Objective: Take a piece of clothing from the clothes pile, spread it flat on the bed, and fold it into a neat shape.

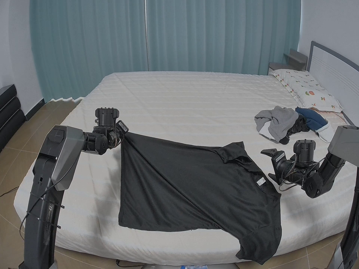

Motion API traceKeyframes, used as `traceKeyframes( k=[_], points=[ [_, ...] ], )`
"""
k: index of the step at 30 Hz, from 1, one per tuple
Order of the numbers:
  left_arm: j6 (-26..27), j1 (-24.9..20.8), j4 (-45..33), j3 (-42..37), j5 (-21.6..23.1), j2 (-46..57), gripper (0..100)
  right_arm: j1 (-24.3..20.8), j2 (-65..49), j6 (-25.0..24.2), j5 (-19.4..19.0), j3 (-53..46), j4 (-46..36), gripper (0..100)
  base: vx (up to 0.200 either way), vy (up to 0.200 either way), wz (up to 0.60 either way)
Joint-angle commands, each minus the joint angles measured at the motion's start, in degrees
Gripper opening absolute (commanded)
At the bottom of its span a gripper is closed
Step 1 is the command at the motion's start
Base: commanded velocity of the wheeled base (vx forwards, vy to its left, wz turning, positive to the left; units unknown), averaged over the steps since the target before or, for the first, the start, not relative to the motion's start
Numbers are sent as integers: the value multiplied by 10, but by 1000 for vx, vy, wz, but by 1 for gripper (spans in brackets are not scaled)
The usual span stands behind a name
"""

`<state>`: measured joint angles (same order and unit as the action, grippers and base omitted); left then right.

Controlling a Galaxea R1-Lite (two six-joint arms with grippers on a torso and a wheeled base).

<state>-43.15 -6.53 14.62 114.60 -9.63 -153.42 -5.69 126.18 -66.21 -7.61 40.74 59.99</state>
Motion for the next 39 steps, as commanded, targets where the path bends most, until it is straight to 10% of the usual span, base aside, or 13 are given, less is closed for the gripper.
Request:
traceKeyframes(
  k=[1, 4, 5, 16, 23, 39],
  points=[
    [1, -1, -1, 0, 5, 1, 0, -1, 1, 0, 0, 4, 0, 100, 0, 0, 0],
    [0, -6, -2, 0, 11, -3, 0, -2, 0, 0, 0, 5, 0, 100, 0, 0, 0],
    [-5, -10, -5, 0, 24, -3, 100, -3, 0, 1, 0, 6, 0, 100, 0, 0, 0],
    [-105, 0, -132, -9, 51, 57, 100, -38, -1, 13, 4, 59, -45, 100, 0, 0, 0],
    [-103, 24, -122, -145, 117, 127, 100, -87, 19, 80, 45, 130, -108, 100, 0, 0, 0],
    [-111, -19, 131, -555, 153, 249, 100, -74, 122, 236, 118, 338, -275, 100, 0, 0, 0]
  ],
)
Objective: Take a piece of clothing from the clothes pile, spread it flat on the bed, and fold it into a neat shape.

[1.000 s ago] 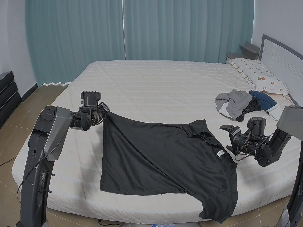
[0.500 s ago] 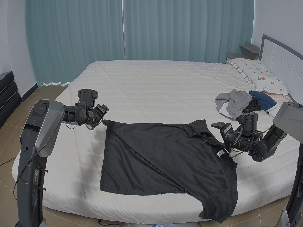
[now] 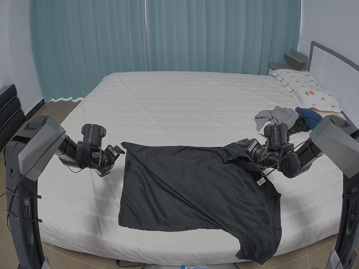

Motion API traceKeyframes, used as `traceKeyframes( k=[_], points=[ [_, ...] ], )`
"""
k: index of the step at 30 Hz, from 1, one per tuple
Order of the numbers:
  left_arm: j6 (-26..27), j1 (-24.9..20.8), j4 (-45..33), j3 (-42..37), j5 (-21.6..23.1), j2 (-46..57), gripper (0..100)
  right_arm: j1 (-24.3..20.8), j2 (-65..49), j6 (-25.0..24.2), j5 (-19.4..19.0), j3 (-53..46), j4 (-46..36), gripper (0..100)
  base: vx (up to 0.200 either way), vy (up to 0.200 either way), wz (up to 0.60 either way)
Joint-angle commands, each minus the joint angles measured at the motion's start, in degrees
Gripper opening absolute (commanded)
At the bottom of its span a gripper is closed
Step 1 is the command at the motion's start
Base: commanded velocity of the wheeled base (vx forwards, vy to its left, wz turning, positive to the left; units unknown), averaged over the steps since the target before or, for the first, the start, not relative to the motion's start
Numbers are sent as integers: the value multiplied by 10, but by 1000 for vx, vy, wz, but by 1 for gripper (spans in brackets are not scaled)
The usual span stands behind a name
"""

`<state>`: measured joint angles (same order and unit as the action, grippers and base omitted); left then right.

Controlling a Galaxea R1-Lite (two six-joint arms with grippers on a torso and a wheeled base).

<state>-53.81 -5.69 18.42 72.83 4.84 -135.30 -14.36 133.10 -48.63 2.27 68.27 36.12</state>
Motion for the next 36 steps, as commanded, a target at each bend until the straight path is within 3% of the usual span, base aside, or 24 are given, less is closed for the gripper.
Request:
traceKeyframes(
  k=[1, 7, 14, 15, 28, 34, 36],
  points=[
    [-6, -33, 115, -155, 9, 69, 100, 14, 53, 63, 20, 66, -37, 100, 0, 0, 0],
    [-43, -51, 250, -226, 10, 64, 100, 16, 84, 75, 20, 97, -56, 100, 0, 0, 0],
    [-46, -51, 257, -242, 10, 64, 100, 12, 125, 76, 20, 139, -56, 100, 0, 0, 0],
    [-46, -49, 257, -243, 11, 64, 100, 11, 132, 77, 20, 148, -56, 0, 0, 0, 0],
    [-46, -49, 259, -244, 10, 61, 100, 29, 154, 95, 20, 213, -49, 0, 0, 0, 0],
    [-45, -50, 264, -244, 9, 47, 100, 50, 162, 86, 23, 332, -17, 0, 0, 0, 0],
    [-45, -51, 268, -246, 6, 45, 100, 51, 186, 86, 41, 388, 11, 0, 0, 0, 0]
  ],
)
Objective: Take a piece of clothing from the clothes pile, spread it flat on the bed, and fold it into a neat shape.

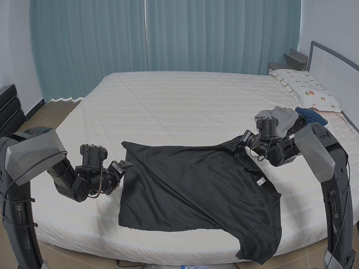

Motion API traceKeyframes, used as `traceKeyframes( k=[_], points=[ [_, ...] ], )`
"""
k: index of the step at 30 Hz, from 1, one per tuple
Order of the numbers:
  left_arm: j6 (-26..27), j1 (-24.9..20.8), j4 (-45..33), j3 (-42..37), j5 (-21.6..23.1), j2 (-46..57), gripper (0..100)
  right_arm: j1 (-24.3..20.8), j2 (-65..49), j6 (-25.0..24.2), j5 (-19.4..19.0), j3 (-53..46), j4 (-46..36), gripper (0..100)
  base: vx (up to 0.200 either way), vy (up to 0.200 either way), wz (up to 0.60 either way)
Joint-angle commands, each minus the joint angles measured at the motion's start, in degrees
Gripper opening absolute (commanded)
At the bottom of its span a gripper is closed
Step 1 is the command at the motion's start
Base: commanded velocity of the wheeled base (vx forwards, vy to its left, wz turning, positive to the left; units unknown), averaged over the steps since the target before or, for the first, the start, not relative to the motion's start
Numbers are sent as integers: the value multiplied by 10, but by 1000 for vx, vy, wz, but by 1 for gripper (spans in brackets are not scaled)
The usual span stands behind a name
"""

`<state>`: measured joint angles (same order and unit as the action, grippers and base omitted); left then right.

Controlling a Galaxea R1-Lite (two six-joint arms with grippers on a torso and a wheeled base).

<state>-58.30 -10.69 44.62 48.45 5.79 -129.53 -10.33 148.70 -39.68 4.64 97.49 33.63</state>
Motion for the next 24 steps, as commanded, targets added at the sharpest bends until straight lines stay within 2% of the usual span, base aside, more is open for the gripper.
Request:
traceKeyframes(
  k=[1, 3, 7, 14, 15, 20, 24],
  points=[
    [0, -1, 6, -3, -3, -13, 100, 11, 47, -2, 23, 128, 37, 0, 0, 0, 0],
    [0, -1, 11, -5, -3, -13, 100, 9, 84, 3, 31, 171, 34, 0, 0, 0, 0],
    [0, -2, 13, -5, -4, -13, 100, 6, 95, 11, 14, 171, 35, 0, 0, 0, 0],
    [0, -3, 13, -6, -5, -13, 100, 9, 115, 14, 11, 171, 32, 0, 0, 0, 0],
    [0, -3, 13, -6, -5, -13, 100, 10, 121, 14, 11, 171, 32, 100, 0, 0, 0],
    [-1, -3, 13, -6, -5, -13, 100, 11, 127, 14, 9, 171, 29, 100, 0, 0, 0],
    [-3, -2, 13, -7, -5, -11, 100, 21, 72, 38, 6, 80, 29, 100, 0, 0, 0]
  ],
)
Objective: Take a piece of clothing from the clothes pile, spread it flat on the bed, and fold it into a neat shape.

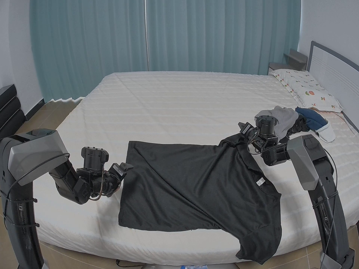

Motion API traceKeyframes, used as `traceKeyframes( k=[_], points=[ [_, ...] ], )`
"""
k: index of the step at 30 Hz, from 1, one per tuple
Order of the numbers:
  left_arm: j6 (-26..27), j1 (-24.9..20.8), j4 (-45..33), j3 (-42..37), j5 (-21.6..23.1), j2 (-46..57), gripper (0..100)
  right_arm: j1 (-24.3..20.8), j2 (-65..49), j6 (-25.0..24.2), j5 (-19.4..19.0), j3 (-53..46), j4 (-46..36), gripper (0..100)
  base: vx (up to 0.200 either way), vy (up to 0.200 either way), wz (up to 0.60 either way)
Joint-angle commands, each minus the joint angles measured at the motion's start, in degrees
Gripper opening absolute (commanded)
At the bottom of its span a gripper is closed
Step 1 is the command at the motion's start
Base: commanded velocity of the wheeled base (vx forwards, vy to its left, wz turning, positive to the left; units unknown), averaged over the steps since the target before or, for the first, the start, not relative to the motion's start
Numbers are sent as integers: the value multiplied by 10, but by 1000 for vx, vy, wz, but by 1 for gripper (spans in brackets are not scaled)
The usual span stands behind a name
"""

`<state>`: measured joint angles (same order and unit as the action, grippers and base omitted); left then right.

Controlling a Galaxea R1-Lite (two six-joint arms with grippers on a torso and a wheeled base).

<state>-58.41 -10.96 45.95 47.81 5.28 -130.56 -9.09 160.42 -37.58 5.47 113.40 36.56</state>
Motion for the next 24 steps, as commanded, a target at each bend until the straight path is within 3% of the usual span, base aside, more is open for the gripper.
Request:
traceKeyframes(
  k=[1, 10, 16, 24],
  points=[
    [-6, 1, 0, -2, 0, 0, 100, 15, -75, 21, -10, -131, 3, 100, 0, 0, 0],
    [-7, 1, 0, -3, 3, 2, 100, 29, -229, 10, -27, -346, 8, 100, 0, 0, 0],
    [-7, 1, 1, -3, 5, 2, 100, 3, -317, -101, -46, -463, 1, 100, 0, 0, 0],
    [-6, 1, 1, -3, 7, 2, 100, -26, -342, -151, -57, -552, -1, 100, 0, 0, 0]
  ],
)
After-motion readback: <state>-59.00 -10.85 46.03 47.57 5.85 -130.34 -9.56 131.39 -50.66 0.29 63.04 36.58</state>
